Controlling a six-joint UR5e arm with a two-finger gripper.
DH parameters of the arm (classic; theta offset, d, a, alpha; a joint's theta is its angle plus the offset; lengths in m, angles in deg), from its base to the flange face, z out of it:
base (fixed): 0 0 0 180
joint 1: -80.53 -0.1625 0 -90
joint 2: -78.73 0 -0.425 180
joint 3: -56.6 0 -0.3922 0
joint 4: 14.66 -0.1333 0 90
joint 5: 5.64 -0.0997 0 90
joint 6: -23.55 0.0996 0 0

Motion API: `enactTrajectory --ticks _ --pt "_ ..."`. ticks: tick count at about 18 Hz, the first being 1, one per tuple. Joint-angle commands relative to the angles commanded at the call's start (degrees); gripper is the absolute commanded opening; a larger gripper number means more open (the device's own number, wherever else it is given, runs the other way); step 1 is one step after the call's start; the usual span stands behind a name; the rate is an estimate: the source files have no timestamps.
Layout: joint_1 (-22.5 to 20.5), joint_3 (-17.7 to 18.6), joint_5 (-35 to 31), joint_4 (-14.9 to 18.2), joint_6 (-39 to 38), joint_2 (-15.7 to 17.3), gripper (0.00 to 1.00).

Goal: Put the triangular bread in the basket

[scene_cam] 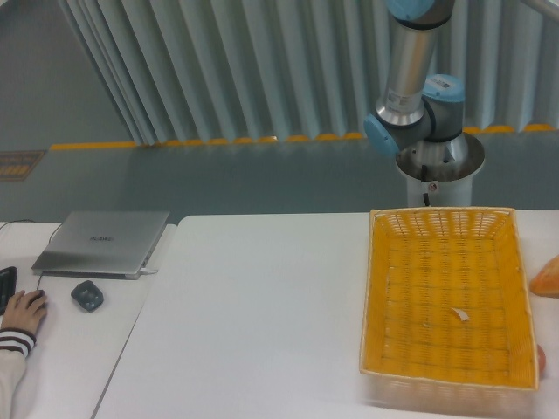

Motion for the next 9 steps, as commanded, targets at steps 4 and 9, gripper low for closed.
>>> enactTrajectory --ticks 4,9 --pt "0.00 0.00 -0.09 0.00 0.00 0.09 1.00" --pt "-0.53 0.17 -0.18 -0.52 -0.35 0.26 1.00"
